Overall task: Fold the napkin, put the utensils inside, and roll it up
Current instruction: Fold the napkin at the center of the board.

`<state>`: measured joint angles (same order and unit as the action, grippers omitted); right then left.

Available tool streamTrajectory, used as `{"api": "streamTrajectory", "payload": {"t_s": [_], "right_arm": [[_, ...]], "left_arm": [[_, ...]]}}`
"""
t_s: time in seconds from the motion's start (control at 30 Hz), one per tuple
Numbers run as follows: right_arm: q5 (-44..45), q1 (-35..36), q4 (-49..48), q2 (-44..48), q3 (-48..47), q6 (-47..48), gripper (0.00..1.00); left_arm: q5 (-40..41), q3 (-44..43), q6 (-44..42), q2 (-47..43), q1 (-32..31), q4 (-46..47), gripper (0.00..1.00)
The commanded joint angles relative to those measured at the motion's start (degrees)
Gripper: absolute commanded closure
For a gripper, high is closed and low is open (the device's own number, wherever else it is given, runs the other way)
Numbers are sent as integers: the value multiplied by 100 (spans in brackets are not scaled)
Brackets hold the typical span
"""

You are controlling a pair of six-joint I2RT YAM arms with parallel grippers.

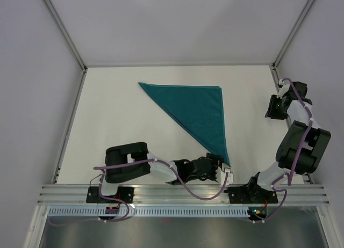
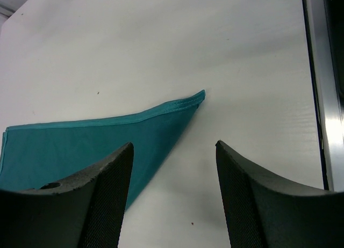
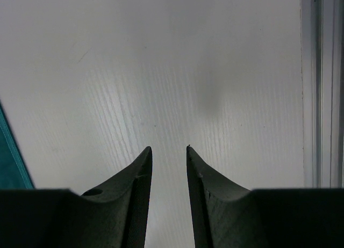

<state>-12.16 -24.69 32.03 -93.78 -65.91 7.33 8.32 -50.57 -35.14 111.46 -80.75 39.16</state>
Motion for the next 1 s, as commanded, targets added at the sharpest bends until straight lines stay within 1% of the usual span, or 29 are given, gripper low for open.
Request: {"api": "streamTrajectory", "payload": {"t_s": [0.0, 0.2, 0.53, 0.67, 0.87, 0.97], "right_arm": [[47, -62, -109, 167, 34, 5, 62], [47, -89, -109, 123, 34, 14, 63], [39, -89, -109, 114, 34, 23, 64], [30, -98, -92, 114, 34, 31, 65], [-14, -115, -92, 132, 43, 40, 66], [-5, -115, -92, 114, 43, 40, 66]], "left_arm": [[-374, -234, 305, 200, 7, 224, 33], [-480, -252, 341, 324, 15, 285, 33], [-462, -682, 446, 658, 103, 242, 34], [-497, -823, 472, 789, 156, 163, 40], [-515, -885, 516, 895, 200, 145, 45], [-498, -920, 525, 921, 218, 162, 52]]}}
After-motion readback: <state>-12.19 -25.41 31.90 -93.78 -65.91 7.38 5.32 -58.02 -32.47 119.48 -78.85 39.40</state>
